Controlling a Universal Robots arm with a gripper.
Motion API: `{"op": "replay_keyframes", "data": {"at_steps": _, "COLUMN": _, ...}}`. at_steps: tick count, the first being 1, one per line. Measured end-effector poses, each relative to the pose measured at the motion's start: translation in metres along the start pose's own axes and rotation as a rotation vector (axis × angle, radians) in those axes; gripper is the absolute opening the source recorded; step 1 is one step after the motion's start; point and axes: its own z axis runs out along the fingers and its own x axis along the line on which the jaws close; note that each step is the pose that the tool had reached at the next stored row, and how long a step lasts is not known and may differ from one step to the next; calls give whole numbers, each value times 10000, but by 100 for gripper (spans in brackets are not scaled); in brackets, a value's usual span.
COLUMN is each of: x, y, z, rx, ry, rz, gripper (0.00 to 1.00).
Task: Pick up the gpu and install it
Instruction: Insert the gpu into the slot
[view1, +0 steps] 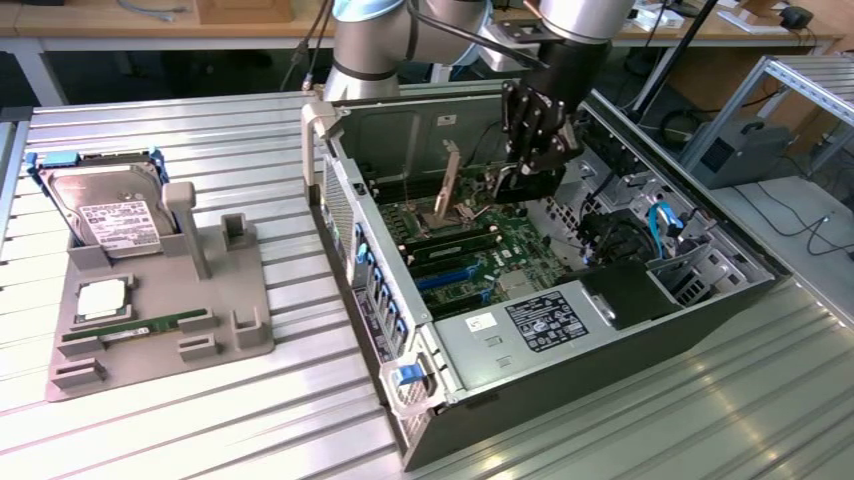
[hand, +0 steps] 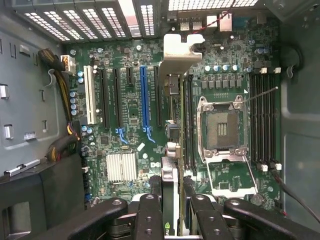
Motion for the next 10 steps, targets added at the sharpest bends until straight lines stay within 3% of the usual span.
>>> {"op": "replay_keyframes", "data": {"at_steps": 4, "x": 16, "y": 24, "z": 16, "rx": 0, "ry": 1, "rz": 0, "gripper": 27}}
{"op": "replay_keyframes", "data": {"at_steps": 10, "x": 142, "y": 114, "z": 71, "rx": 0, "ry": 0, "rz": 2, "gripper": 27}}
